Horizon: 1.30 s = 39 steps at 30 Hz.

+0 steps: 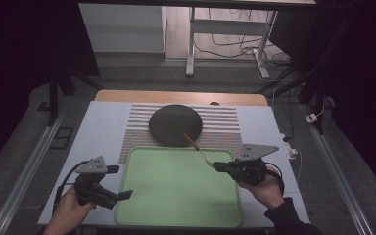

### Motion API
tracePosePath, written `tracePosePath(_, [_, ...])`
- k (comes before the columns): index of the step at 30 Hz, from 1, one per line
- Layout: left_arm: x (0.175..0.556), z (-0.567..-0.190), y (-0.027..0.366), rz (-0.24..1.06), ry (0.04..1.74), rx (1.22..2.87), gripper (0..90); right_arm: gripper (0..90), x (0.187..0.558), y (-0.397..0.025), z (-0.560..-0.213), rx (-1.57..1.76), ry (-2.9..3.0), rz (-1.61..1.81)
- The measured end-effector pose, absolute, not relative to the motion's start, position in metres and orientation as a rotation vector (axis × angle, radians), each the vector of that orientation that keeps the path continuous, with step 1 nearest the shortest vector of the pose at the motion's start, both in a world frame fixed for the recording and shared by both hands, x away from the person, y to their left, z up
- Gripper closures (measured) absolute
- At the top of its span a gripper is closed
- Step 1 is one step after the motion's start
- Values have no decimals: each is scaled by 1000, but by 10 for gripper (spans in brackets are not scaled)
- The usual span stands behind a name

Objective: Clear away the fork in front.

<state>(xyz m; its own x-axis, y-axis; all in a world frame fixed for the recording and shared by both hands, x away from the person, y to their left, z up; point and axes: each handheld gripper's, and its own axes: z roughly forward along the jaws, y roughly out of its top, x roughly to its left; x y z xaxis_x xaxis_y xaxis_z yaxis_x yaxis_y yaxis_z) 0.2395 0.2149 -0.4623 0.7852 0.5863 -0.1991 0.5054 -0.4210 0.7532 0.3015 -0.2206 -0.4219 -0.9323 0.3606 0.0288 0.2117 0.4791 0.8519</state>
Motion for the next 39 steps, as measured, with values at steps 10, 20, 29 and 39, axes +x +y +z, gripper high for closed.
tracePosePath(10, [263, -459, 183, 102, 711, 2174, 0, 900, 281, -211, -422, 401, 2649, 1525])
tracePosePath(20, [279, -459, 157, 94, 591, 2215, 0, 900, 266, -200, -425, 282, 2760, 1568])
tracePosePath(29, [284, -462, 132, 97, 389, 2337, 36, 900, 259, -190, -423, 148, 2837, 1597])
tracePosePath(39, [277, -462, 122, 102, 122, 2434, 331, 900, 252, -179, -424, -17, 2919, 1565])
